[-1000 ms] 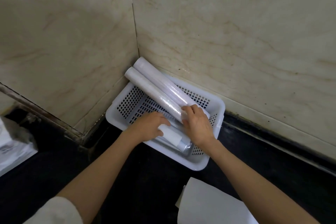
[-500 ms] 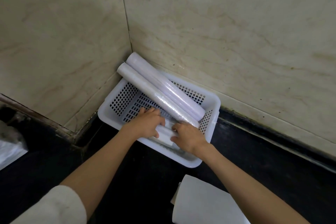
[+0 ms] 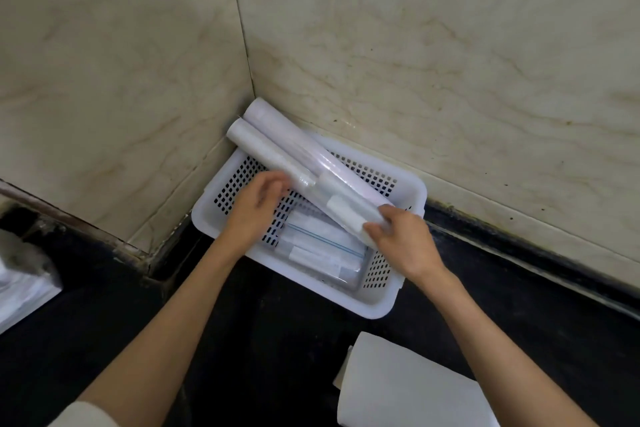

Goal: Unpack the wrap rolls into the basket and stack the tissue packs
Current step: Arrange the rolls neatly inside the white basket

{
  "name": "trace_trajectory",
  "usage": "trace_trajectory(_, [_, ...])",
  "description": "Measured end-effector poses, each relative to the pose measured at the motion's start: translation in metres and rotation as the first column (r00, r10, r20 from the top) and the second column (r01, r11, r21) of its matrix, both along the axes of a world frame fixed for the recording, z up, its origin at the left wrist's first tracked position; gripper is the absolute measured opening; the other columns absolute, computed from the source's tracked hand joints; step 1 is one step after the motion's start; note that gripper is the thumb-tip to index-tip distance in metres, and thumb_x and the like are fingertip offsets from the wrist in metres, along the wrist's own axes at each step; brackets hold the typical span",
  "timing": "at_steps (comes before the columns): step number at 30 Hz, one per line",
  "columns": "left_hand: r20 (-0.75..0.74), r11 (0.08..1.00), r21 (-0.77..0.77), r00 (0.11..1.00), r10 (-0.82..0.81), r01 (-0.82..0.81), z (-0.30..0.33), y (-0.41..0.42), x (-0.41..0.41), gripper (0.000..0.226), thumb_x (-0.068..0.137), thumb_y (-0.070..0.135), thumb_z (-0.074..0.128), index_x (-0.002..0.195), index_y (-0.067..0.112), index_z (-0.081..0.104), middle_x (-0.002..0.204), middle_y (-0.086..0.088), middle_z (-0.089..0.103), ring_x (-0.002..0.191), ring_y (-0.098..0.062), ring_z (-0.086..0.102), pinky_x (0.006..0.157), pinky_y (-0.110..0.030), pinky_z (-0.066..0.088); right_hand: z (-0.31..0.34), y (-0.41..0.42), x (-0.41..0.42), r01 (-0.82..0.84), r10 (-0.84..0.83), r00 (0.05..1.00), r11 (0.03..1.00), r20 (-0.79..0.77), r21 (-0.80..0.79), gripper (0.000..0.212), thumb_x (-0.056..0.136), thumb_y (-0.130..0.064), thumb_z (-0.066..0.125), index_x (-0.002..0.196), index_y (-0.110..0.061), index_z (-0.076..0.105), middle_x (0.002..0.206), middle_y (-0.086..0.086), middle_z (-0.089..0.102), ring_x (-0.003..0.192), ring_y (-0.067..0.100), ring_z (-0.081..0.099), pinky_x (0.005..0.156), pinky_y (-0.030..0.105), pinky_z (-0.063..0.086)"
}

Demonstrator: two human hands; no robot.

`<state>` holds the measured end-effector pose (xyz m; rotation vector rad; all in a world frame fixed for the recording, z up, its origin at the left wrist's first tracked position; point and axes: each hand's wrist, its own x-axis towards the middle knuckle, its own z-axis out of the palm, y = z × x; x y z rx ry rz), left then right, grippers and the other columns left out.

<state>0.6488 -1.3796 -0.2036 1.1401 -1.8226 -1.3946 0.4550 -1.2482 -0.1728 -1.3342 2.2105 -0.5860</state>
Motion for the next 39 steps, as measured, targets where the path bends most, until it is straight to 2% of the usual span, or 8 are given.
trace_trajectory(2, [0.209,0.999,0.042,0.978,-0.021,0.013,-0.007,-0.006,-0.002,0.026,0.096,0.014,0.043,0.12,0.016,0.051,0.119,-0.003,0.057,0.106,-0.014,0.054,0.092,-0.028,0.043,-0.002,0.005,-0.008,0.165,-0.15,0.976,0.983,0.157,-0.085,0.009,0.086,-0.023,0.057,0.081,-0.016,0.058,0.065,-0.006,0.055,0.06,0.014,0.053,0.052,0.027,0.037])
trace_trajectory(5, [0.561,0.899,-0.001,0.745,-0.361,0.437,-0.015,-0.003,-0.022,0.033,0.094,0.006,0.041,0.125,0.012,0.051,0.132,-0.007,0.05,0.117,-0.019,0.046,0.099,-0.034,0.039,-0.008,0.007,-0.009,0.318,-0.267,0.918,0.938,0.294,-0.141,0.008,0.085,-0.025,0.059,0.088,-0.018,0.062,0.068,-0.01,0.057,0.062,0.005,0.054,0.052,0.021,0.037])
trace_trajectory(10, [0.73,0.776,0.067,0.499,-0.467,0.628,-0.021,0.004,-0.042,0.045,0.095,0.018,0.043,0.14,0.019,0.034,0.15,-0.004,0.03,0.133,-0.024,0.032,0.11,-0.044,0.03,-0.014,0.008,-0.005,0.326,-0.271,0.918,0.931,0.289,-0.164,0.005,0.085,-0.026,0.06,0.085,-0.021,0.06,0.068,-0.012,0.057,0.062,0.004,0.054,0.053,0.021,0.039])
trace_trajectory(17, [0.839,0.755,0.056,0.38,-0.39,0.653,-0.024,0.01,-0.039,0.035,0.084,0.025,0.06,0.118,0.026,0.053,0.13,0.0,0.052,0.118,-0.021,0.044,0.104,-0.044,0.024,-0.013,0.01,-0.009,0.281,-0.236,0.927,0.951,0.292,-0.126,0.013,0.085,-0.027,0.06,0.095,-0.018,0.064,0.072,-0.014,0.058,0.068,0.007,0.058,0.061,0.027,0.048])
trace_trajectory(22, [0.797,0.761,0.038,0.439,-0.414,0.648,-0.028,0.01,-0.039,0.019,0.077,0.021,0.068,0.095,0.018,0.061,0.13,-0.003,0.039,0.119,-0.023,0.037,0.103,-0.04,0.032,-0.013,0.011,-0.009,0.282,-0.237,0.927,0.952,0.291,-0.122,0.019,0.086,-0.027,0.06,0.099,-0.015,0.064,0.075,-0.011,0.059,0.072,0.012,0.06,0.064,0.03,0.051])
trace_trajectory(27, [0.777,0.773,0.017,0.478,-0.409,0.634,-0.024,0.009,-0.043,0.015,0.08,0.016,0.064,0.094,0.016,0.059,0.106,-0.003,0.059,0.094,-0.019,0.052,0.083,-0.03,0.029,-0.015,0.012,-0.009,0.27,-0.229,0.934,0.955,0.272,-0.123,0.015,0.086,-0.029,0.06,0.095,-0.018,0.063,0.072,-0.014,0.058,0.067,0.004,0.057,0.055,0.02,0.043])
trace_trajectory(33, [0.757,0.772,0.188,0.411,-0.507,0.607,-0.019,0.006,-0.039,0.024,0.087,0.021,0.056,0.111,0.02,0.057,0.113,-0.003,0.059,0.109,-0.024,0.05,0.109,-0.045,0.02,-0.016,0.012,-0.009,0.272,-0.226,0.927,0.954,0.298,-0.122,0.005,0.086,-0.029,0.06,0.088,-0.024,0.059,0.073,-0.013,0.058,0.067,0.004,0.057,0.055,0.021,0.044])
trace_trajectory(39, [0.7,0.836,0.044,0.58,-0.416,0.547,0.004,-0.007,-0.031,0.011,0.088,0.022,0.055,0.079,0.019,0.06,0.089,-0.003,0.061,0.08,-0.021,0.058,0.076,-0.037,0.047,-0.016,0.012,-0.01,0.276,-0.226,0.923,0.953,0.312,-0.125,0.004,0.085,-0.029,0.06,0.086,-0.025,0.058,0.073,-0.013,0.059,0.066,0.005,0.058,0.054,0.021,0.044])
